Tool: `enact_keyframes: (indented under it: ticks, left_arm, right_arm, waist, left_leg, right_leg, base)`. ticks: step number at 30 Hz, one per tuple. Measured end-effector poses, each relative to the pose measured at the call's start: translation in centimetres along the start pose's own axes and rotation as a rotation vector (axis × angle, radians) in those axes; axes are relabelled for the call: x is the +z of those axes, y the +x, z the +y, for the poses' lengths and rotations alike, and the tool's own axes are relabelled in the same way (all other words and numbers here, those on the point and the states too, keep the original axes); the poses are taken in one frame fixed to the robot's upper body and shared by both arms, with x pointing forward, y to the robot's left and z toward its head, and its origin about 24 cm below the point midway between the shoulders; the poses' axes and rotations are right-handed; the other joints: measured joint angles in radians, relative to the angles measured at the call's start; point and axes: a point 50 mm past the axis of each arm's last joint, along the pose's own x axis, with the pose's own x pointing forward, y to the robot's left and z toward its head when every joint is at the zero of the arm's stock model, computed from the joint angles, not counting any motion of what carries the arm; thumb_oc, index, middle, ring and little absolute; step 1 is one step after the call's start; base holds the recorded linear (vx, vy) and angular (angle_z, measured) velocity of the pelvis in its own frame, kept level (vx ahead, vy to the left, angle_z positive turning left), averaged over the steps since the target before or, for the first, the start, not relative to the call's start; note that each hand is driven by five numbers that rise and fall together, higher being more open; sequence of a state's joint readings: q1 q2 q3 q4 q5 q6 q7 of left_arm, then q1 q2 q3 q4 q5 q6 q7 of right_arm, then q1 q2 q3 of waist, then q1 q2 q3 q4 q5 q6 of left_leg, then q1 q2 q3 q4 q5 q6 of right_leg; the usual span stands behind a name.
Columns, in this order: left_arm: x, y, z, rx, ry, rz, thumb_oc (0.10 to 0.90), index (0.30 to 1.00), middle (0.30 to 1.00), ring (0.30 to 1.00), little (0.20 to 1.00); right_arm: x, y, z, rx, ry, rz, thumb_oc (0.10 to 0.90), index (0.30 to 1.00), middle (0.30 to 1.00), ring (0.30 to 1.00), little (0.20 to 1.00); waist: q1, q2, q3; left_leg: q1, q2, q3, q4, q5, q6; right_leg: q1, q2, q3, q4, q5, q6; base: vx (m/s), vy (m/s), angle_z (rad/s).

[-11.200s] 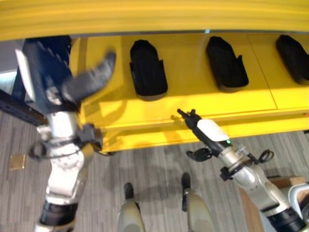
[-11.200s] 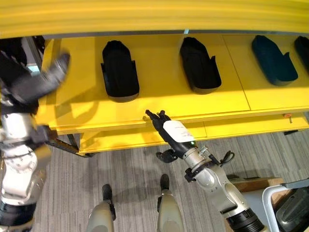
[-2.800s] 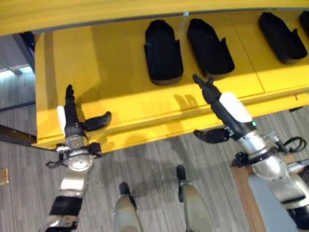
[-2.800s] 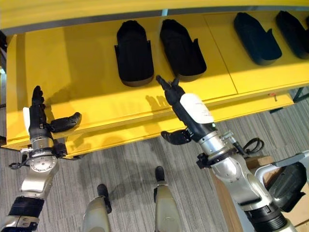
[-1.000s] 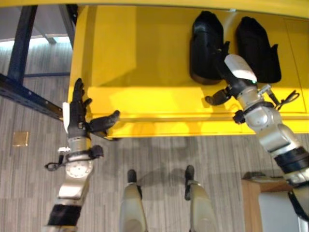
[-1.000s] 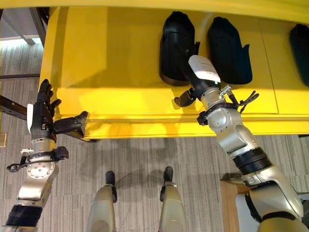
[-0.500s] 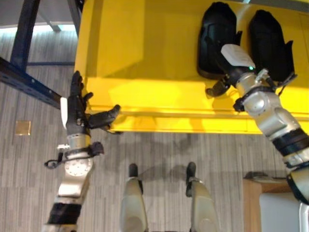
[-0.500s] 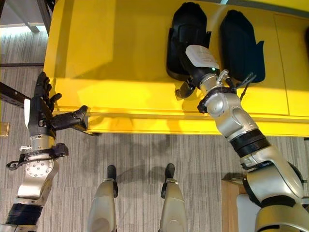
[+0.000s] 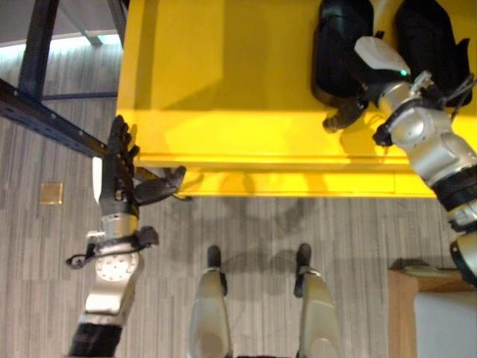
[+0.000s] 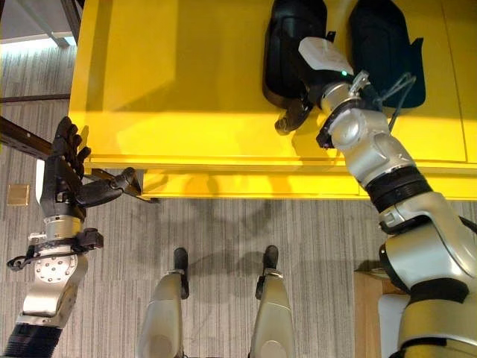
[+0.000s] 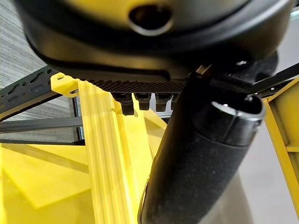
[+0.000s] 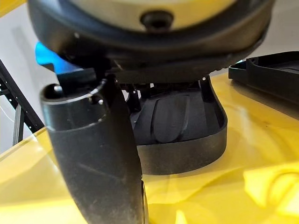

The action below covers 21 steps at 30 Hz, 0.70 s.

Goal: Move parts from the plastic box to the shelf.

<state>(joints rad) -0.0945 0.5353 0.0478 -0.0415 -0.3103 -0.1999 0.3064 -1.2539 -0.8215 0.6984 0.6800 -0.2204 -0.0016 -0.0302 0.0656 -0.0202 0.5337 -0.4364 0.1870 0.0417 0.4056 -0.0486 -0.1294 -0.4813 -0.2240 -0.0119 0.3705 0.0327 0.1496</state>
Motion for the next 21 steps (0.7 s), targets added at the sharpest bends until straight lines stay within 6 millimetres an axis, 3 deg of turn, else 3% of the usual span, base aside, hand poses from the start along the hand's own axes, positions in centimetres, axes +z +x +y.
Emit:
enact_keyframes:
  ticks: [10,13,21]
  left_arm:
    - [-0.9,-0.8,0.3,0.010,-0.020,0.055,0.900,1.000,1.000,1.000,1.000]
    - [-2.3,-1.6,0.6,0.025,-0.031,0.133,0.900,1.000,1.000,1.000,1.000]
    - [-4.3,-3.9,1.3,-0.009,-0.021,0.254,0.900,1.000,1.000,1.000,1.000]
  right_arm:
    - [0.6,0.8,0.1,0.031,-0.027,0.009,0.900,1.000,1.000,1.000,1.000]
    - [0.4,1.3,0.2,0.078,-0.003,0.047,0.900,1.000,1.000,1.000,1.000]
    - [-3.1,1.1,-0.7,0.208,0.103,0.215,0.900,1.000,1.000,1.000,1.000]
  waist:
    - [0.006,0.005,-0.001]
    - [0.017,0.005,-0.002]
    - [0.080,0.008,-0.008]
  left_leg:
    - [0.000,0.000,-0.015,-0.011,0.016,-0.001]
    - [0.002,0.000,-0.022,-0.016,0.019,-0.006]
    - [-0.001,-0.022,-0.050,-0.037,0.030,-0.010]
  right_leg:
    - [0.000,-0.003,-0.008,0.004,0.004,-0.006]
    - [0.004,-0.003,-0.015,0.005,0.005,-0.007]
    - [0.011,-0.021,-0.029,0.000,0.007,-0.010]
  base:
    - [0.00,0.004,0.01]
    - [-0.01,0.013,0.04]
    - [0.00,0.016,0.10]
